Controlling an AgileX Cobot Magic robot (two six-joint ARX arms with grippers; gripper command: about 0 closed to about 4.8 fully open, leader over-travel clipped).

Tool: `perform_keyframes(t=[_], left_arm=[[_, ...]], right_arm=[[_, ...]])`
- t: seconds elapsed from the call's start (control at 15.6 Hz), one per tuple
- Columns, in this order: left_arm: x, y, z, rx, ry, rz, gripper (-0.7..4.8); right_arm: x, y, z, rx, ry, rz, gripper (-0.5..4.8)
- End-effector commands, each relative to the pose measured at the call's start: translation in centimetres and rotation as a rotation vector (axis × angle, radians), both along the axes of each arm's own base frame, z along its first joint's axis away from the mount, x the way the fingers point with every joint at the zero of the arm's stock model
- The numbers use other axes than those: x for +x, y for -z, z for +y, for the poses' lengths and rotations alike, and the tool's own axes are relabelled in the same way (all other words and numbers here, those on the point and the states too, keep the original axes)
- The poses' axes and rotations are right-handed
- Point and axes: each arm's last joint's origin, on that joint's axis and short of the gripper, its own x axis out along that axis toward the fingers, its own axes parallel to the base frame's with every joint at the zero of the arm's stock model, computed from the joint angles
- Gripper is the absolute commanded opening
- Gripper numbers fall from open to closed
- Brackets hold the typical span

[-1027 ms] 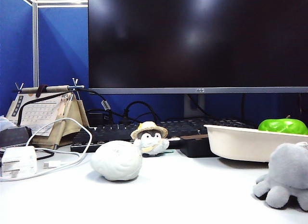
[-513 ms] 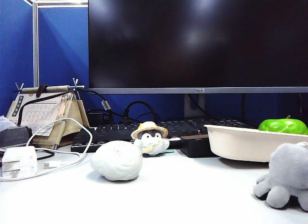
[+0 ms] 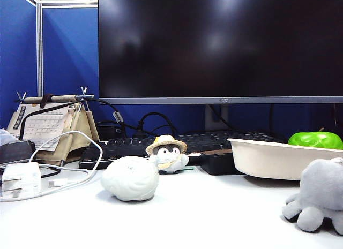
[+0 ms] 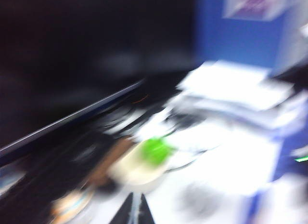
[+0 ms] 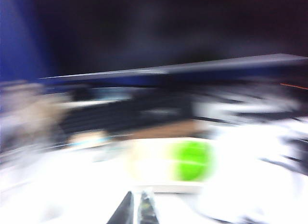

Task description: Place the tilting octopus upright.

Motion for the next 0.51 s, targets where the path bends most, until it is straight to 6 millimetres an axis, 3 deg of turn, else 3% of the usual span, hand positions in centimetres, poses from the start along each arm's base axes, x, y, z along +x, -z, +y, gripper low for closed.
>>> perform_keyframes(t=[0.06,0.26,0.51], left_arm=[[2.2,4.1,-2.8,0.227,-0.067,-0.032,0.17],[3.8,6.3,-5.1,0.285,-0.061,0.005,0.17],[5.2,7.8,-7.2,0.340,-0.059,0.054,0.17]], right_arm=[[1.8,1.2,-1.2,-0.012,0.300,0.005,0.26],[4.0,2.0,-1.7,-0.015,0.312,-0.087,0.26],[7.3,6.1,-2.4,-0.014,0.312,-0.059,0.26]])
